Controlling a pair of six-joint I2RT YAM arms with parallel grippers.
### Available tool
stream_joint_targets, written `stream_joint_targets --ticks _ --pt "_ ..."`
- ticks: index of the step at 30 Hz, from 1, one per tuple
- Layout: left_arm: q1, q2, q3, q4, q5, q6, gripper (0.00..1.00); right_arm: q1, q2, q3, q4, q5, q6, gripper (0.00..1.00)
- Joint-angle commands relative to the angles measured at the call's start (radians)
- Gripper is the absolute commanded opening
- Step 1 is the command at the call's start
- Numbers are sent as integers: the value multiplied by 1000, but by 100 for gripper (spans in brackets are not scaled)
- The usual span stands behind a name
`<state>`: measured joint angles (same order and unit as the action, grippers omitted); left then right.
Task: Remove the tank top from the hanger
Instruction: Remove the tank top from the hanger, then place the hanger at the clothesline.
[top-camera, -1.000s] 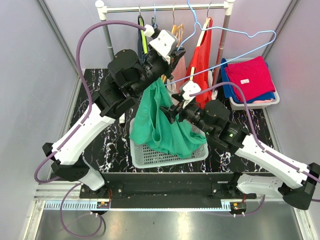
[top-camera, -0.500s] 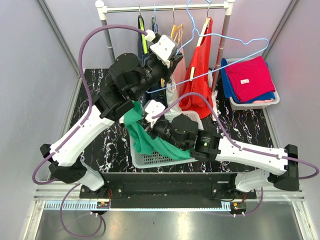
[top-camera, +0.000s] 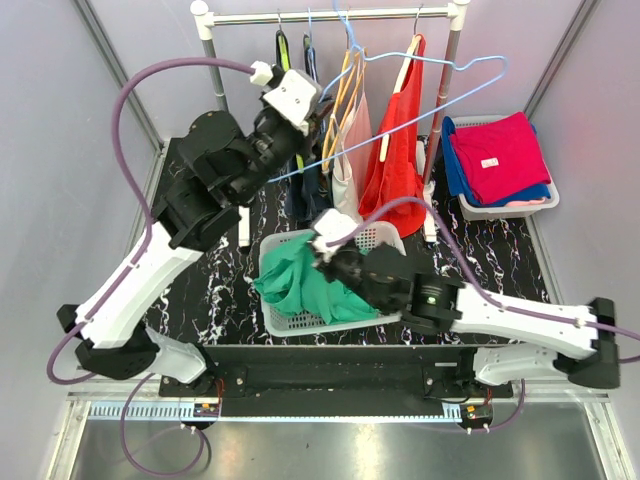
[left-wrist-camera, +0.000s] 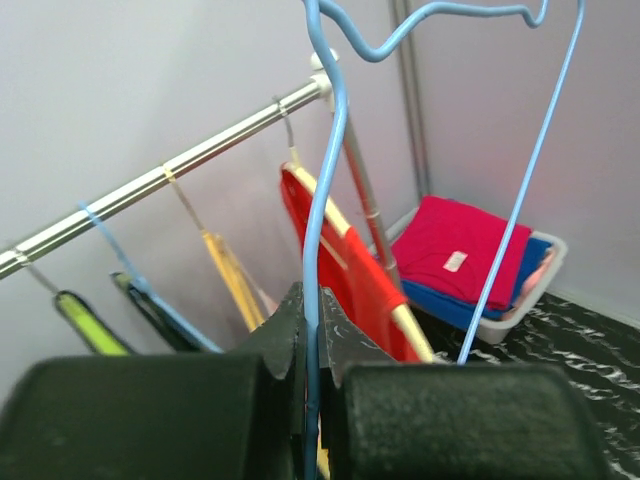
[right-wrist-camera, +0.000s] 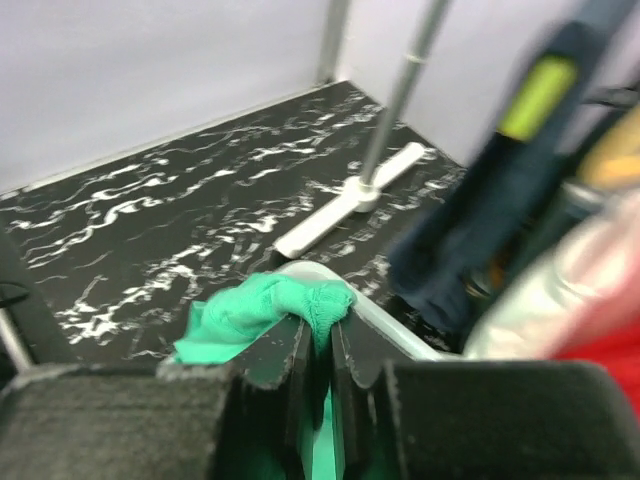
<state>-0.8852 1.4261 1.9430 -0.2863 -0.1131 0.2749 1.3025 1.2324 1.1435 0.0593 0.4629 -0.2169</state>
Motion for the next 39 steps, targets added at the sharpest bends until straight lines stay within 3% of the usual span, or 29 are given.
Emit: stream_joint_targets --ticks 1,9,20,24,27,29,33,39 --pt "20 -131 -94 53 -91 141 0 6 -219 -80 -6 178 -6 14" --pt "55 -415 -386 47 -235 233 0 6 -410 -179 -121 266 48 16" --pt "111 -664 -499 -19 -377 289 0 4 -261 -243 -222 384 244 16" --pt "111 -690 -516 -65 -485 325 0 -34 -278 -264 -246 427 351 23" --pt "111 -708 -549 -86 -559 343 0 -97 -280 -257 -323 355 456 32" --pt "111 -713 -581 -103 -601 346 0 -175 -252 -237 -395 269 496 39" --pt "126 -681 -618 -169 -669 325 0 -210 -168 -182 -489 253 542 58" --pt "188 -544 -604 -192 -790 339 0 -210 -181 -166 -487 253 544 65"
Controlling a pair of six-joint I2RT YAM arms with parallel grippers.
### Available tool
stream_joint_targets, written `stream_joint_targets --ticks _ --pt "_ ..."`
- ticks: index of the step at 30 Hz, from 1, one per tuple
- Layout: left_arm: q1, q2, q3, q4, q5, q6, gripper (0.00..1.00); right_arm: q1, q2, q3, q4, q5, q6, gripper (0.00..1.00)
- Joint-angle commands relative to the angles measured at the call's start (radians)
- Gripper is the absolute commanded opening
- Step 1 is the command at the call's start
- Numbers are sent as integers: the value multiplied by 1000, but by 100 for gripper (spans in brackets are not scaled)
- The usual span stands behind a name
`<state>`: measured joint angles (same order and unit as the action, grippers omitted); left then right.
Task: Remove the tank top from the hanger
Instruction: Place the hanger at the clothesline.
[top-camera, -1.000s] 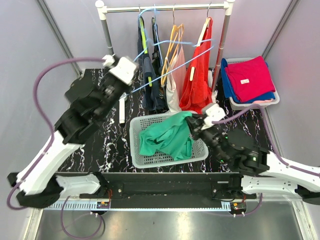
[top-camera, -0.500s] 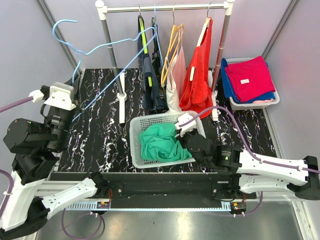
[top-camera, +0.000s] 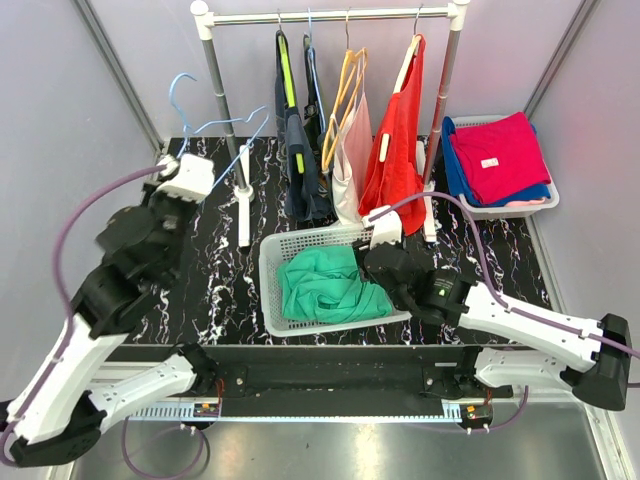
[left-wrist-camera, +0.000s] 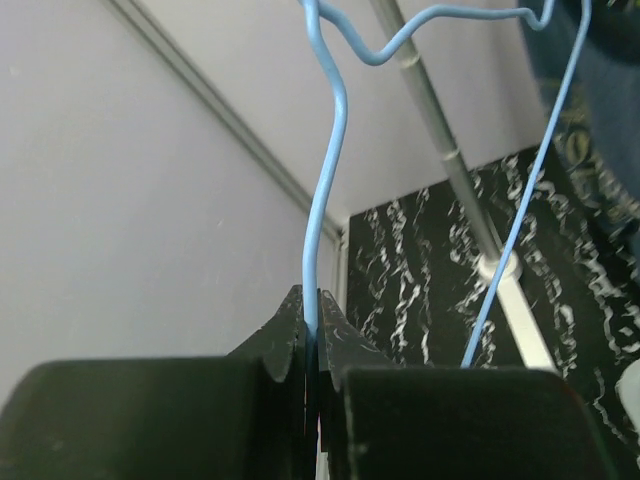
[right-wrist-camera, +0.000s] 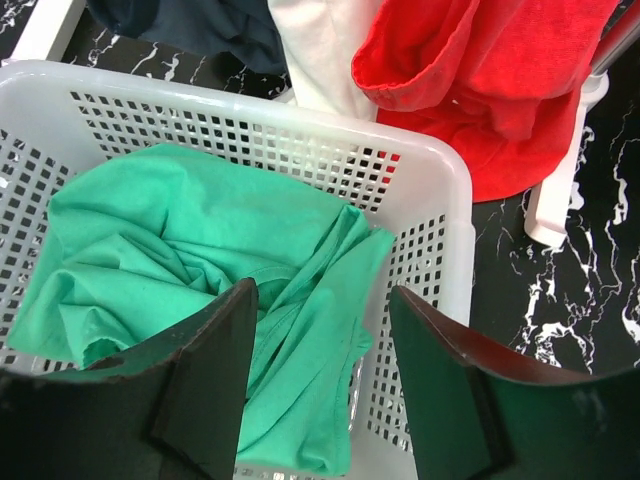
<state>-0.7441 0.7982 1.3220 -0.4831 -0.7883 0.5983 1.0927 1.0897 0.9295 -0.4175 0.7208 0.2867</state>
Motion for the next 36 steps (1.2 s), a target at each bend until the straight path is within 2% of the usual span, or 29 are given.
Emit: stream_joint_targets --ticks 1,5,12,20,30,36 --pt "64 99 20 5 -105 15 0 -1 -48 45 2 -9 37 65" --pt "136 198 36 50 -80 53 0 -1 -97 35 11 -15 31 66" --pt "232 400 196 124 -43 83 0 -1 -126 32 22 -29 28 66" --pt "232 484 227 333 -63 193 0 -1 -146 -4 37 -50 31 67" --pt "232 608 339 362 -69 192 0 -1 -162 -23 72 -81 19 68" --pt "236 650 355 399 -54 189 0 -1 -160 -24 74 -104 26 68"
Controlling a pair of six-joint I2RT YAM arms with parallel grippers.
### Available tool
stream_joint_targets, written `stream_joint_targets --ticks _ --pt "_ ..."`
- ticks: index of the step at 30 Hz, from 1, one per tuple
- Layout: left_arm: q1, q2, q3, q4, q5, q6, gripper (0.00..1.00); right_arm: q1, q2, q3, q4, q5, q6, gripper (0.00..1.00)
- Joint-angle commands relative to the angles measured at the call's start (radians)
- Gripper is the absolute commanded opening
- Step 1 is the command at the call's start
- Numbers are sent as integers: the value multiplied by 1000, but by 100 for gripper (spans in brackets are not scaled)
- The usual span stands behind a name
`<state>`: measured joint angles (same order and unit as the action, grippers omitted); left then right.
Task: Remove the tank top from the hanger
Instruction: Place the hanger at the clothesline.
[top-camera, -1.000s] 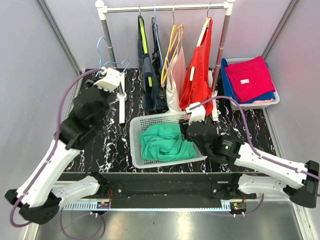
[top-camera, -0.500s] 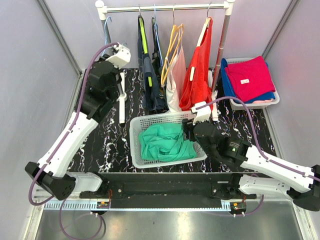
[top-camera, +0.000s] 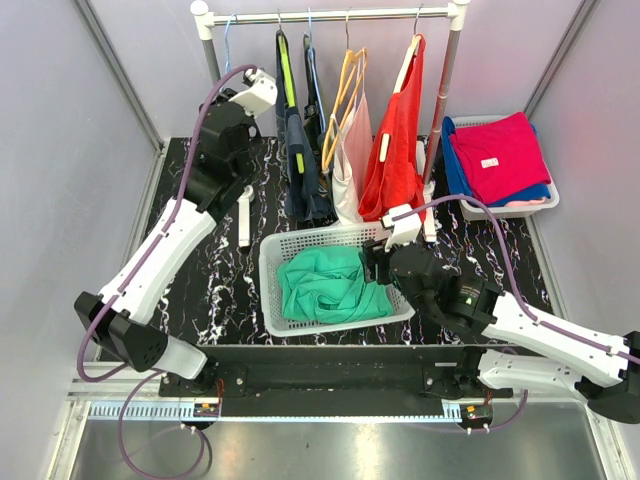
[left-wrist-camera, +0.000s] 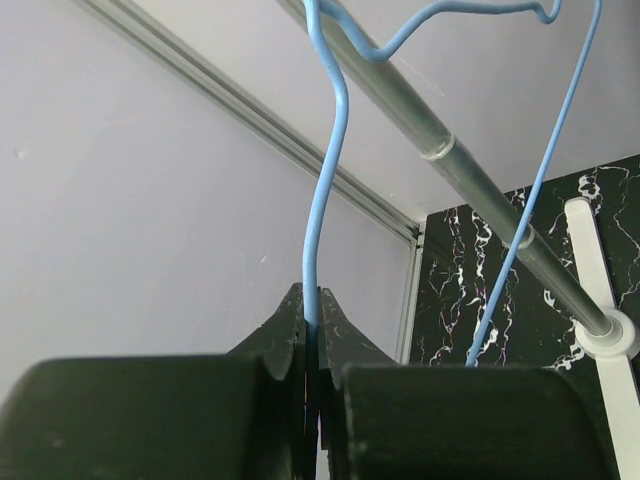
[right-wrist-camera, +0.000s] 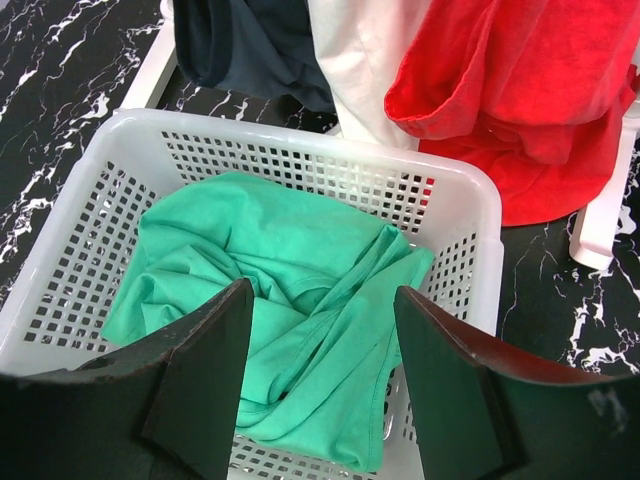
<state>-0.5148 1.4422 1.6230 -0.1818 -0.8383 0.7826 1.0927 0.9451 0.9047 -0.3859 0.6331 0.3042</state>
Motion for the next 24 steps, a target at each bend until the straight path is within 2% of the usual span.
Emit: stream_joint_targets --ticks 1,18,24 --pt "10 10 57 97 -4 0 0 -1 -19 -1 44 -24 12 68" --pt "42 38 113 116 15 -11 0 -1 -29 -9 45 -70 44 67" --pt "70 96 184 33 31 -55 0 -1 -31 0 55 -87 39 69"
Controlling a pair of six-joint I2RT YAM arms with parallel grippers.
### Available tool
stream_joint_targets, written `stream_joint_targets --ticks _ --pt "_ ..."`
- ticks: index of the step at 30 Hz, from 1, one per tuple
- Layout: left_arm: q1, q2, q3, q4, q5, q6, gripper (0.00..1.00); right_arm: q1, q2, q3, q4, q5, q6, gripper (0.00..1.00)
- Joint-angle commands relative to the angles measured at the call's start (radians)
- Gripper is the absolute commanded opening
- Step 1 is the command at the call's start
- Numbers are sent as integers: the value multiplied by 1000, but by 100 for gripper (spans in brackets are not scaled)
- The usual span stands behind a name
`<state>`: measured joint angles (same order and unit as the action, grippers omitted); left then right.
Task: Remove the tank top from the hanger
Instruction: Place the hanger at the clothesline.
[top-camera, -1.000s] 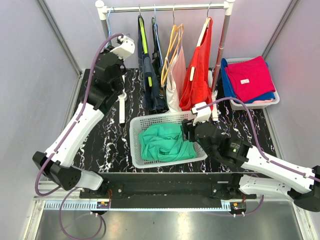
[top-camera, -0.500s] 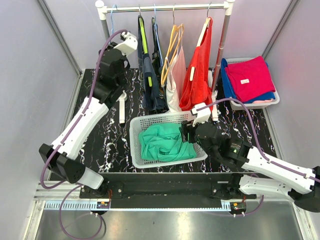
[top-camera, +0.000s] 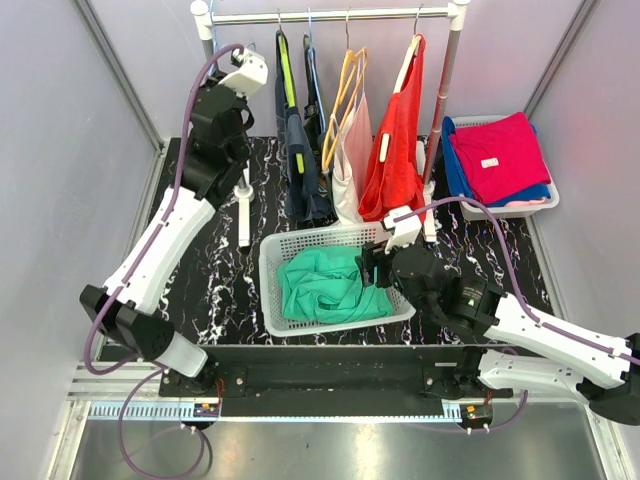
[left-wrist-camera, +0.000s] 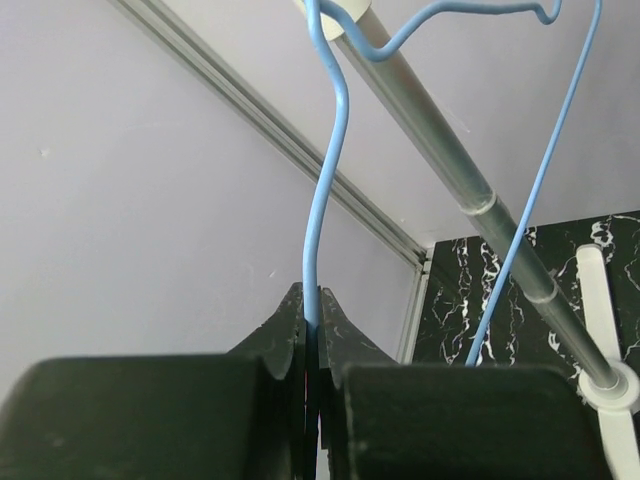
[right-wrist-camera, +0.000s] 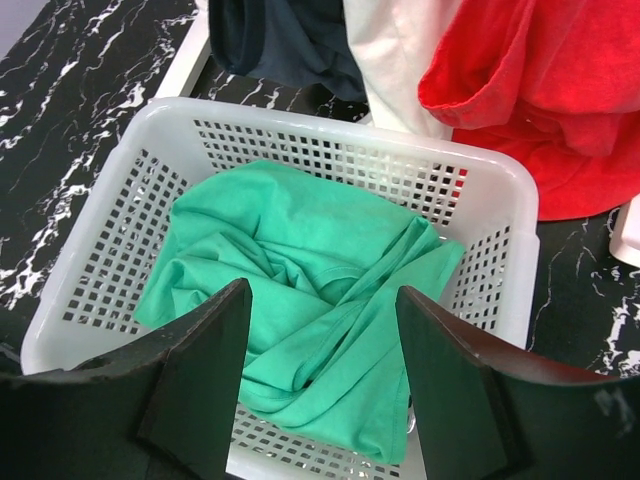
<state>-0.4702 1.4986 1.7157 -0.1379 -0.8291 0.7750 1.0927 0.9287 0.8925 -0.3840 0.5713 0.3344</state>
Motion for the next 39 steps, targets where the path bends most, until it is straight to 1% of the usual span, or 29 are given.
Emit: stream_joint_targets --ticks 1,4,19,26,31,32,33,34,35,36,37,39 --pt "30 49 103 -23 24 -55 0 -2 -13 14 54 -27 9 69" --pt "48 75 131 -45 30 -72 0 -1 -24 17 53 -28 9 69" --pt "54 103 105 -112 67 -144 0 -1 -54 20 45 -34 15 69" --pt "54 94 47 -129 71 -171 0 -1 -60 26 42 -30 11 69" --pt "54 78 38 -137 68 -180 0 -1 -68 29 39 -28 11 69" --pt "54 77 38 -143 68 -180 2 -1 -71 29 40 -30 12 69" --pt "53 72 39 -143 68 -181 14 -2 -71 28 39 -30 15 69" --pt "53 63 41 -146 70 -183 35 -1 -71 28 39 -30 17 69" --pt "51 61 47 -155 73 -183 48 -2 -71 28 39 -30 17 69" --pt "50 57 50 -160 73 -184 59 -1 -73 26 40 -27 18 69" --pt "48 48 54 -166 73 -189 81 -2 -73 26 40 -27 21 69" --pt "44 37 71 -178 70 -189 96 -2 -74 23 40 -25 23 70"
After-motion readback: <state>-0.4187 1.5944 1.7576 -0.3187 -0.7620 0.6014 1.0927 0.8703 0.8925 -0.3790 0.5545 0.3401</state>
